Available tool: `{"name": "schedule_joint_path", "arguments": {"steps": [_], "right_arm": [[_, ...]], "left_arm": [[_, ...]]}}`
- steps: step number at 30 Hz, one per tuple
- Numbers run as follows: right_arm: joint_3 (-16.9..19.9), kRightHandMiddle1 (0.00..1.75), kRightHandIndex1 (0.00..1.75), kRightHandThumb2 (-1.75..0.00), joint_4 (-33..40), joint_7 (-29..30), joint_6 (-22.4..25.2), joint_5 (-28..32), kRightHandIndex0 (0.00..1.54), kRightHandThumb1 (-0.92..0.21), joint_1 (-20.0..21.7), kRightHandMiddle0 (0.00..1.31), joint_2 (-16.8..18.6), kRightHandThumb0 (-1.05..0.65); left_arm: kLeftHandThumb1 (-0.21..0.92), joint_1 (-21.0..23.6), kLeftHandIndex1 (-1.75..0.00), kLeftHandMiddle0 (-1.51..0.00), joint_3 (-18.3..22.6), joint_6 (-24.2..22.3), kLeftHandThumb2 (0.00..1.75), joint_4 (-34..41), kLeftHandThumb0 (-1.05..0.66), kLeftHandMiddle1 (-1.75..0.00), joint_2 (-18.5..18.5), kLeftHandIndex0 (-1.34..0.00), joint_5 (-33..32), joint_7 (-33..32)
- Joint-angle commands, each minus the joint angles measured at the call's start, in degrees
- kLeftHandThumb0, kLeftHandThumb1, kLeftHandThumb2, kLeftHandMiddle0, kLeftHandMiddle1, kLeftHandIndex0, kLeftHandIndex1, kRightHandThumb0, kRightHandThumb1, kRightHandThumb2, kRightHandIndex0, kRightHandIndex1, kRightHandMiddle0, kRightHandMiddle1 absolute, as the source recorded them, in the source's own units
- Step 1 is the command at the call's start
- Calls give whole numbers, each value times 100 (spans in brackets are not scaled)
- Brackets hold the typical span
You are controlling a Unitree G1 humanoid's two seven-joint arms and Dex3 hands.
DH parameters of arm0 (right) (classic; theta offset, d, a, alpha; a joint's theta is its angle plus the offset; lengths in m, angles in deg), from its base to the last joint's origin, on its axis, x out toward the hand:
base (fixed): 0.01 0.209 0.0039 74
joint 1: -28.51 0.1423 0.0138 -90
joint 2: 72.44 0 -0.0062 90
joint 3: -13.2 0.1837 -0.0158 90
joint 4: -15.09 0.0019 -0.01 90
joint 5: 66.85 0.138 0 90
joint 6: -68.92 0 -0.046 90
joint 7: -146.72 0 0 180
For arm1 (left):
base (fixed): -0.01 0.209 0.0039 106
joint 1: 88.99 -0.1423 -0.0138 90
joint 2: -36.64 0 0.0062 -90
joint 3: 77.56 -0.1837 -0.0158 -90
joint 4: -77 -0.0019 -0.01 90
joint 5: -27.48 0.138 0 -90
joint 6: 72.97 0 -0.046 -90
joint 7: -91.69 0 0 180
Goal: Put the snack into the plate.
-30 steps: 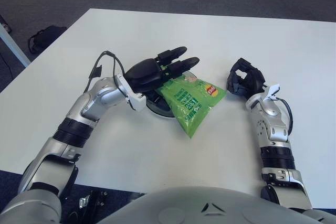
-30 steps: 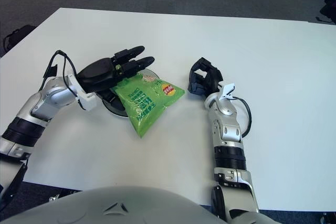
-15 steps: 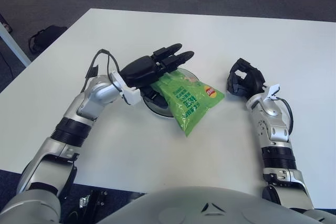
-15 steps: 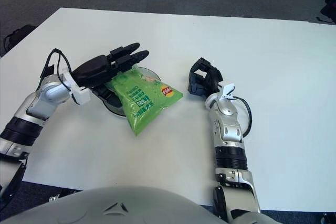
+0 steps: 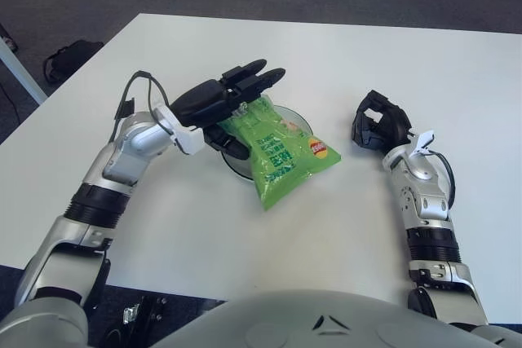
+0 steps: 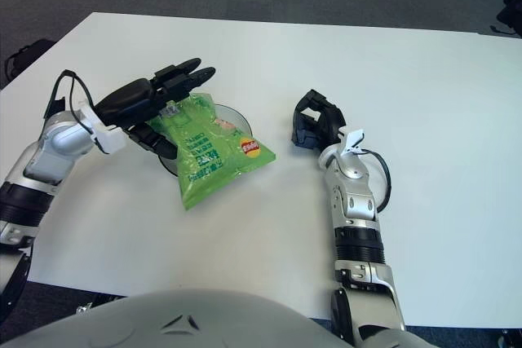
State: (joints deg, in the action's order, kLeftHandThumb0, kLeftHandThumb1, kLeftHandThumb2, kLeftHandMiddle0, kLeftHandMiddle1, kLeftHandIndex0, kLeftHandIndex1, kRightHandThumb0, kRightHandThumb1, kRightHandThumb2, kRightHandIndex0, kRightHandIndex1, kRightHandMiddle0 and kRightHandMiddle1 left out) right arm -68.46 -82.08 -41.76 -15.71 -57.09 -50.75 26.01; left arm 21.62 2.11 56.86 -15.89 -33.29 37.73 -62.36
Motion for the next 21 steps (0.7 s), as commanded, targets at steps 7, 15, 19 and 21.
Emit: {"name": "schedule_joint_path", "arguments": {"steps": [7,15,19,21], "right_arm": [[6,175,175,-124,-270,-46,441,58,97,-38,-271,56,-5,-46],[33,175,175,-121,-232,-65,540,123,94,-40,-267,54,0,-45],[38,175,175,-121,-219,-72,591,116,94,-40,-264,54,-15,-45],[33,175,175,-121,-223,-78,610,101,94,-40,-260,54,-31,-45]], "left_arm": [[89,-241,0,0,304,-5,26,-44,-104,0,374,0,-694,555],[91,-385,0,0,425,-653,25,3,-105,0,666,0,-1722,1413],[90,-434,0,0,508,-1072,25,94,-105,0,789,0,-2019,1760],[90,-444,0,0,567,-1202,24,125,-105,0,829,0,-2069,1862]]}}
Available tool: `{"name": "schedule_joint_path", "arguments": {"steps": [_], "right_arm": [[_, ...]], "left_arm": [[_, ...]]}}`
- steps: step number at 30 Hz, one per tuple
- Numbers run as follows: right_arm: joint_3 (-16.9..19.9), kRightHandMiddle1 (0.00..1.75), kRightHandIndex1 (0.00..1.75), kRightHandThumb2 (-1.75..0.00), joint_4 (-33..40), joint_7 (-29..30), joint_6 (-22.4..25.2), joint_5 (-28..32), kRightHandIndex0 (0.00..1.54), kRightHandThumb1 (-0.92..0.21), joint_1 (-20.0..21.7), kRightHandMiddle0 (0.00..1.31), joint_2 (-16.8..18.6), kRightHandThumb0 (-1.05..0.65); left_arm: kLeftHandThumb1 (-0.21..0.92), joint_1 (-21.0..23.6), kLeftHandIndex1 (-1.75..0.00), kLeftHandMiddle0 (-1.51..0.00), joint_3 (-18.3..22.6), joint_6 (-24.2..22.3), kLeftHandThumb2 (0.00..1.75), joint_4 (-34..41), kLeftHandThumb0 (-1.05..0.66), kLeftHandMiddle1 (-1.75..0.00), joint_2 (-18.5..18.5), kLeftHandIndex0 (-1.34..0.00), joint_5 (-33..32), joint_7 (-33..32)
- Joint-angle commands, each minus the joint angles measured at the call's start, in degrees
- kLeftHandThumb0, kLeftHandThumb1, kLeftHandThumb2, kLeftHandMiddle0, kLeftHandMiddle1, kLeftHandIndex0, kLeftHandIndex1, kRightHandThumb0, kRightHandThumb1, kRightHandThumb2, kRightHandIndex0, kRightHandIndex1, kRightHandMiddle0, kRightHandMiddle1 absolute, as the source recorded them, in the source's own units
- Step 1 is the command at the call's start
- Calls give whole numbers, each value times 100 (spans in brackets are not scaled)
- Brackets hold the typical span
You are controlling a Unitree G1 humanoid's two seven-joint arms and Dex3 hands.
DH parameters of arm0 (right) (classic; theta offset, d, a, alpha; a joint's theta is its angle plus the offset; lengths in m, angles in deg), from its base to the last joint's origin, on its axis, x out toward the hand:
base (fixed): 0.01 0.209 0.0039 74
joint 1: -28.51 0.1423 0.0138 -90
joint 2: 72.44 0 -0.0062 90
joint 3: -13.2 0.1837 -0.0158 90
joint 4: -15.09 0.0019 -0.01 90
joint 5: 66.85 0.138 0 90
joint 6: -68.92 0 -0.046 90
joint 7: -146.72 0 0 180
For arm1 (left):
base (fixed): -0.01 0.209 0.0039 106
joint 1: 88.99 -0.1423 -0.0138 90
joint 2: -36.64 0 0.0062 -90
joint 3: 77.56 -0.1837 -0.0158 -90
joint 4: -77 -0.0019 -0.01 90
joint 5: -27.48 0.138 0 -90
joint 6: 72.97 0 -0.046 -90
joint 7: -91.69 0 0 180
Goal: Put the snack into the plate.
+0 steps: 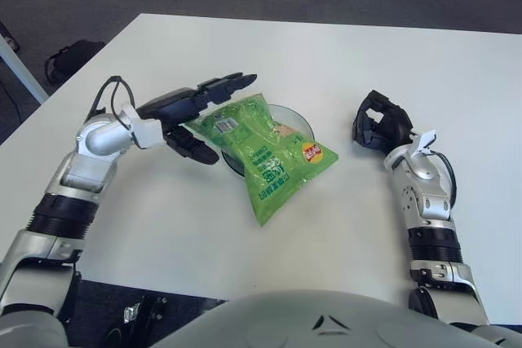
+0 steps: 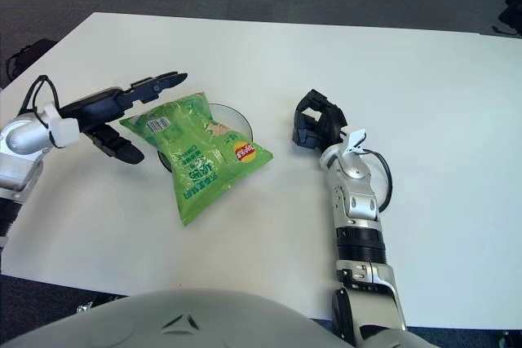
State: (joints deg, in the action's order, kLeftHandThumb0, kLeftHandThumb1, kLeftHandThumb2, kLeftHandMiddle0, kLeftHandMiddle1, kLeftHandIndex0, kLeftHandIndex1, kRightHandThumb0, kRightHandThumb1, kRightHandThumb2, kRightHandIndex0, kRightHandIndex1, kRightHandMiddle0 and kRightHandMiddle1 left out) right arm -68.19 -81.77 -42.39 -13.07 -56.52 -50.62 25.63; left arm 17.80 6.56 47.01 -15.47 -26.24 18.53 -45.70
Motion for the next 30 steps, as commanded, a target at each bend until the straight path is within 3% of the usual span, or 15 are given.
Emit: {"name": "schedule_joint_path", "arguments": {"steps": [1,4,8,11,14,18,23,30], "right_arm": [[-3,175,175,-121,-259,-21,346,31,93,-40,-270,54,-3,-45],[-27,175,175,-122,-274,-33,345,-15,94,-40,-266,55,-45,-45],[-23,175,175,-122,-290,-14,372,-32,94,-39,-252,55,-51,-46],[-11,175,175,-121,-291,-12,372,-7,93,-40,-250,55,-33,-45],[-9,175,175,-121,-278,-20,380,6,92,-40,-254,54,-23,-45],[-26,175,175,-120,-244,-14,410,-15,92,-41,-268,54,-30,-45],[-31,175,175,-120,-232,-5,429,-24,92,-41,-271,54,-28,-45],[-50,175,175,-121,-253,-2,422,-50,93,-40,-257,54,-31,-45]], "left_arm": [[90,-59,0,0,165,-237,24,84,-105,0,142,0,-165,240],[89,-60,0,-1,297,-321,23,120,-105,0,188,0,-160,334],[86,-152,0,-1,484,-796,21,333,-102,0,381,-1,-80,392],[66,-247,-13,-1,593,-1153,41,506,-92,0,442,0,-50,377],[53,-310,-23,-2,656,-1096,58,574,-86,0,407,0,123,283],[52,-367,-23,-1,717,-784,63,556,-89,0,354,0,484,109],[54,-416,-20,0,748,-875,62,528,-91,0,335,0,396,160],[63,-537,-11,-3,1071,-580,55,315,-94,-1,-12,0,693,-536]]}}
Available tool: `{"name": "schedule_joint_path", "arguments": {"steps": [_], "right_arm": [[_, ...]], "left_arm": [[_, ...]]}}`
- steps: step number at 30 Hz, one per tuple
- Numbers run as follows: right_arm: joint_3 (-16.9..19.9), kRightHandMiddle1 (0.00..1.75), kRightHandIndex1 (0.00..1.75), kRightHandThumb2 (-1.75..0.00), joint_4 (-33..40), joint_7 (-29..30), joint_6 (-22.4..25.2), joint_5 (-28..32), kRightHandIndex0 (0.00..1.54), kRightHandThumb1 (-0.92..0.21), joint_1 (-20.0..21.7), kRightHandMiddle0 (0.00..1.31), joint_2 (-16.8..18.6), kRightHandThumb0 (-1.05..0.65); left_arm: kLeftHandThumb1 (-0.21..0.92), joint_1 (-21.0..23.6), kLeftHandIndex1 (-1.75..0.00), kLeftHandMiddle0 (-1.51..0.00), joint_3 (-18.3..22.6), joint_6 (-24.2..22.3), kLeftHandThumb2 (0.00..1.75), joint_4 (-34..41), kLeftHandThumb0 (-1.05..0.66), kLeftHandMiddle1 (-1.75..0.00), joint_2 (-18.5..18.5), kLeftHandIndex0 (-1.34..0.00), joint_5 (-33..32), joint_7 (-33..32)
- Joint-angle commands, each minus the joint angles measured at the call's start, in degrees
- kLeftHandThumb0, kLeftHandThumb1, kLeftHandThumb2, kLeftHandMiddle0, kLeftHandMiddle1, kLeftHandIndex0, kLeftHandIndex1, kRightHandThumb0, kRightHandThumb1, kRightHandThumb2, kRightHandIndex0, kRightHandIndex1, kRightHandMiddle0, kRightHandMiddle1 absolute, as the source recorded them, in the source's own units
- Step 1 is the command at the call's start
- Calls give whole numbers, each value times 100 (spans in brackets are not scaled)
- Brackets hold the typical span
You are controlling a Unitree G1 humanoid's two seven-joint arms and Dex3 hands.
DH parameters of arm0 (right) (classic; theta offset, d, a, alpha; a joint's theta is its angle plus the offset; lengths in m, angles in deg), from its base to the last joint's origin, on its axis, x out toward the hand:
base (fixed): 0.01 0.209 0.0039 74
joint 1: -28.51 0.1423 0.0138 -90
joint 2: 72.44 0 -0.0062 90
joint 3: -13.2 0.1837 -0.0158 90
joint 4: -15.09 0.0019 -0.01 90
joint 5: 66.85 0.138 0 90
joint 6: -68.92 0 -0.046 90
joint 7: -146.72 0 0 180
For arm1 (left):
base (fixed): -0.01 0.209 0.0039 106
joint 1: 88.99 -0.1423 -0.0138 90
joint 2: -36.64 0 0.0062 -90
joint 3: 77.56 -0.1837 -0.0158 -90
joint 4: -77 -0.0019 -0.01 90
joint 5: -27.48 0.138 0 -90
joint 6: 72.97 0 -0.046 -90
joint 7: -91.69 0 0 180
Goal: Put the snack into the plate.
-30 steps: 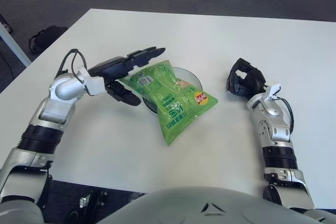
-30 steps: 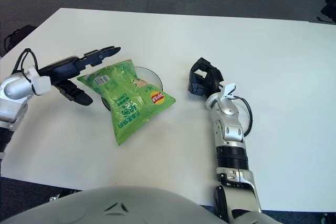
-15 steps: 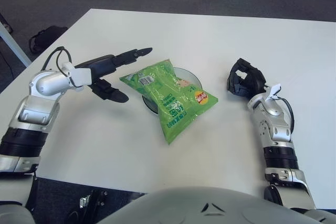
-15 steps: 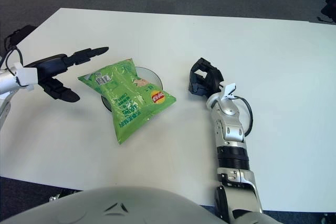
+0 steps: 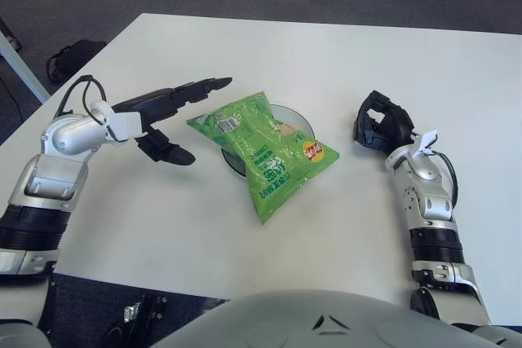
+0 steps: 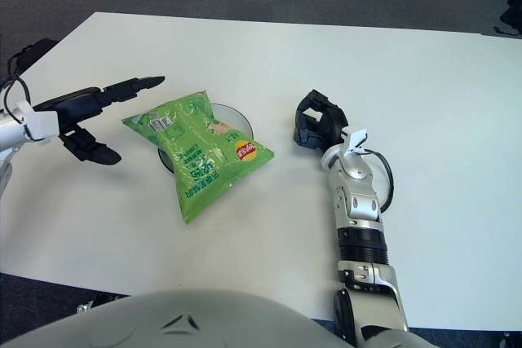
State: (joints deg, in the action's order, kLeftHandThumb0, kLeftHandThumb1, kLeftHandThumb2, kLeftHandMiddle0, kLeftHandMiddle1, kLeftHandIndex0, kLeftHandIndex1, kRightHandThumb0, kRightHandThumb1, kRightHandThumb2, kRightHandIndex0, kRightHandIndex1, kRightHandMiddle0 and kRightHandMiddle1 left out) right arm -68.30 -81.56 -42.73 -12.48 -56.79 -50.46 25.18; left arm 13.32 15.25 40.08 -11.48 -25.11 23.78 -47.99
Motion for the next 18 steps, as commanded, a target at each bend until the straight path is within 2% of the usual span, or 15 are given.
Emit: {"name": "schedule_joint_path", "arguments": {"steps": [1,2,3,5,7,11,15,18], "right_arm": [[-38,175,175,-121,-274,30,364,-22,93,-40,-273,55,14,-45],[-38,175,175,-121,-274,29,364,-22,94,-40,-273,55,14,-45],[-35,175,175,-121,-277,28,363,-19,94,-40,-272,55,14,-45],[-40,175,175,-121,-299,33,353,-28,94,-40,-259,55,16,-45],[-56,175,175,-121,-312,41,341,-62,94,-40,-255,55,5,-45],[-82,175,175,-122,-324,43,331,-108,95,-39,-249,55,-22,-46],[-72,175,175,-122,-320,40,343,-100,96,-39,-245,55,-16,-46],[-59,175,175,-122,-293,52,376,-82,96,-39,-250,55,-1,-46]], "left_arm": [[65,-103,-10,-3,225,129,53,-92,-95,-1,-158,0,199,-377],[66,-111,-9,-4,237,140,52,-96,-95,-1,-177,0,221,-417],[67,-119,-9,-4,251,318,52,-433,-95,-1,-285,0,360,-623],[72,123,-13,-7,155,992,51,-1895,-94,-2,-555,0,936,-1363],[76,215,-16,-9,121,1323,49,-2417,-93,-3,-788,0,1250,-1891],[87,410,-20,-14,163,1467,42,-2899,-93,-4,-912,0,1042,-1961],[91,641,-21,-16,146,1671,41,-3630,-94,-4,-973,0,936,-1959],[92,771,-22,-17,263,1415,46,-4046,-93,-5,-1228,0,421,-1668]]}}
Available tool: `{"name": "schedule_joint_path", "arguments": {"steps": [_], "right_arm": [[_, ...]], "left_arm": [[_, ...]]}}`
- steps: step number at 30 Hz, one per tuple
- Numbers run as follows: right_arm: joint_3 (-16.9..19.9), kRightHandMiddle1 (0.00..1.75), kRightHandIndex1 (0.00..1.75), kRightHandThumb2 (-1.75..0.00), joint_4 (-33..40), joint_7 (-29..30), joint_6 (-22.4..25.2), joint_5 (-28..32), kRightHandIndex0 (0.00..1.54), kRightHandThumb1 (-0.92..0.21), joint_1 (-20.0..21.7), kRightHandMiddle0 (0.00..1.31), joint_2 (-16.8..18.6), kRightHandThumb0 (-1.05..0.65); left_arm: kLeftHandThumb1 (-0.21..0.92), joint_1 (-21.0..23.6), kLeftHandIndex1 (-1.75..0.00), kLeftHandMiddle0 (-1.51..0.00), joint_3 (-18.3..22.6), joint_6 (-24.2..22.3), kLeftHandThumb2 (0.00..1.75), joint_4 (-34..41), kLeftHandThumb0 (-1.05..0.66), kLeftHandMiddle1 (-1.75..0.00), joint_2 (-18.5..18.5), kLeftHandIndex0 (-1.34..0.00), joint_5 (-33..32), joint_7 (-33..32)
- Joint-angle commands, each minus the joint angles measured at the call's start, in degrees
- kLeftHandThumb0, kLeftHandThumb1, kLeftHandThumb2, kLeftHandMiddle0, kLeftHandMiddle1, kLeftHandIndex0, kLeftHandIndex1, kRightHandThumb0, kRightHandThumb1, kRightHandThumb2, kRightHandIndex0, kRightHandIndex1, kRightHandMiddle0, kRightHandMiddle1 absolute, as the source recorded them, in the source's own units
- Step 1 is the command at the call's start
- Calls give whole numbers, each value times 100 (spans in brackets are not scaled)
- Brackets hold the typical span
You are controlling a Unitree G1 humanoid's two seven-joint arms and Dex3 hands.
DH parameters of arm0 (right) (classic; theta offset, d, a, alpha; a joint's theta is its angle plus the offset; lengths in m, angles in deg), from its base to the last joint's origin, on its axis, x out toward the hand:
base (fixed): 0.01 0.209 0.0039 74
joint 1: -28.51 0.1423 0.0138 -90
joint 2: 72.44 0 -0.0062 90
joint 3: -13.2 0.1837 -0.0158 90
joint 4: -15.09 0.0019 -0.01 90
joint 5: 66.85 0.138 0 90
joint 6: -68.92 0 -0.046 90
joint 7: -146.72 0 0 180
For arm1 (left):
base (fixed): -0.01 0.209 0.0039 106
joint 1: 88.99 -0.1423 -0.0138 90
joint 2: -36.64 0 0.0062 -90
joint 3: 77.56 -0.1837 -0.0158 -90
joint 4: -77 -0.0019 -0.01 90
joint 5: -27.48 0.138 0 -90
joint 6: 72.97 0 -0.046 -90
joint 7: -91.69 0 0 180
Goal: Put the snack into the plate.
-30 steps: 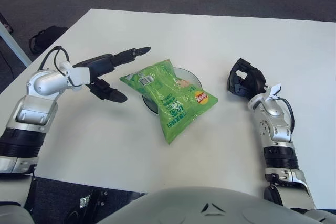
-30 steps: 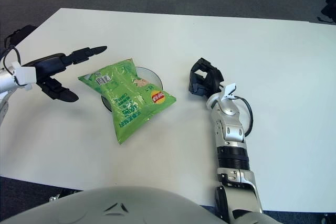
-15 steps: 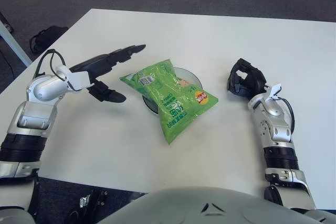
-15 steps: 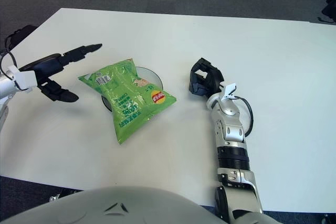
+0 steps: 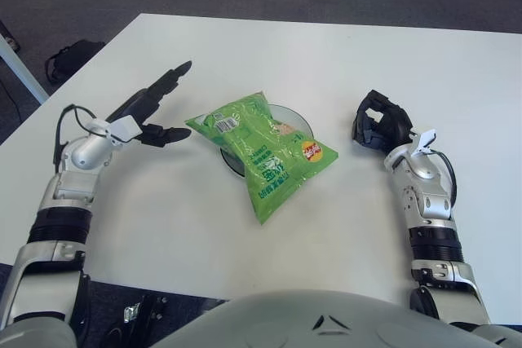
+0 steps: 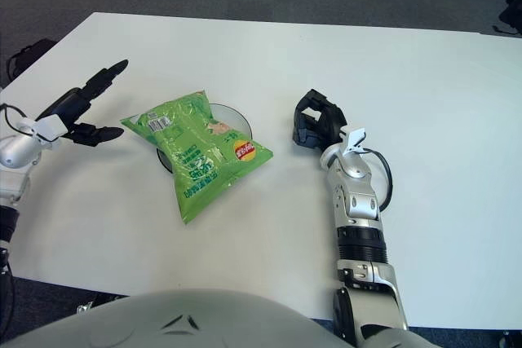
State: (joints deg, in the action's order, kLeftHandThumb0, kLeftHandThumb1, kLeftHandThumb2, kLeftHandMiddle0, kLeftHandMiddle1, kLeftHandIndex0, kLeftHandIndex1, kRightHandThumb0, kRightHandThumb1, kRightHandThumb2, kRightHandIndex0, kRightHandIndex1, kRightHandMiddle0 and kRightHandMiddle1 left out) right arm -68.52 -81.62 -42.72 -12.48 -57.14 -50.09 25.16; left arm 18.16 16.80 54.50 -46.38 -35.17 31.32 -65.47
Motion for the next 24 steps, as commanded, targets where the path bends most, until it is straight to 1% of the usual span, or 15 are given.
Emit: {"name": "schedule_joint_path", "arguments": {"steps": [1,5,8,11,12,14,15,17,18,19,20,21,22,23,24], "right_arm": [[-37,175,175,-122,-281,51,382,-44,96,-39,-288,55,3,-46],[-45,175,175,-121,-256,57,401,-50,95,-40,-296,54,2,-45],[-51,175,175,-120,-239,57,411,-52,94,-40,-309,54,-3,-45],[-56,175,175,-120,-240,50,421,-55,94,-41,-310,54,-13,-45],[-58,175,175,-120,-246,46,415,-57,94,-41,-309,54,-16,-45],[-61,175,175,-120,-255,40,401,-59,94,-40,-307,54,-22,-45],[-63,175,175,-120,-258,38,395,-60,94,-40,-308,54,-23,-45],[-61,175,175,-121,-263,37,391,-54,94,-40,-306,54,-23,-45],[-60,175,175,-121,-263,38,394,-52,94,-40,-306,54,-23,-45],[-60,175,175,-121,-262,39,396,-51,94,-40,-307,54,-23,-45],[-59,175,175,-121,-261,38,399,-48,95,-40,-307,54,-23,-45],[-60,175,175,-121,-251,40,406,-45,95,-40,-310,54,-22,-45],[-59,175,175,-121,-242,39,409,-39,95,-40,-314,54,-19,-45],[-58,175,175,-121,-236,39,411,-35,95,-40,-316,54,-17,-45],[-61,175,175,-121,-233,34,401,-36,95,-40,-320,54,-18,-45]], "left_arm": [[92,314,-23,-18,137,-62,49,-636,-93,-5,-276,0,-448,147],[92,364,-28,-21,288,-202,55,-975,-93,-7,-562,0,-934,362],[92,401,-31,-23,387,-295,56,-1114,-93,-7,-687,0,-1129,409],[92,467,-43,-30,533,-501,54,-1238,-90,-12,-832,0,-1313,350],[92,486,-49,-31,595,-599,53,-1250,-89,-19,-892,0,-1375,276],[92,505,-67,-30,689,-744,51,-1250,-82,-50,-985,0,-1466,162],[92,509,-71,-30,724,-795,51,-1242,-81,-57,-1019,0,-1492,122],[92,478,-83,-32,833,-1057,51,-1106,-77,-72,-1179,0,-1570,-164],[92,450,-94,-33,893,-1239,52,-981,-74,-83,-1294,0,-1615,-378],[92,426,-113,-37,933,-1373,54,-882,-71,-99,-1374,0,-1641,-525],[92,393,-126,-38,966,-1547,56,-725,-70,-111,-1484,0,-1661,-718],[92,362,-135,-40,991,-1686,56,-590,-68,-118,-1558,-3,-1670,-853],[92,331,-147,-43,1004,-1849,58,-412,-66,-128,-1659,-8,-1685,-1009],[89,302,-153,-45,1013,-1980,61,-266,-60,-134,-1730,-12,-1693,-1120],[83,266,-161,-48,1017,-2142,67,-90,-52,-142,-1825,-19,-1725,-1235]]}}
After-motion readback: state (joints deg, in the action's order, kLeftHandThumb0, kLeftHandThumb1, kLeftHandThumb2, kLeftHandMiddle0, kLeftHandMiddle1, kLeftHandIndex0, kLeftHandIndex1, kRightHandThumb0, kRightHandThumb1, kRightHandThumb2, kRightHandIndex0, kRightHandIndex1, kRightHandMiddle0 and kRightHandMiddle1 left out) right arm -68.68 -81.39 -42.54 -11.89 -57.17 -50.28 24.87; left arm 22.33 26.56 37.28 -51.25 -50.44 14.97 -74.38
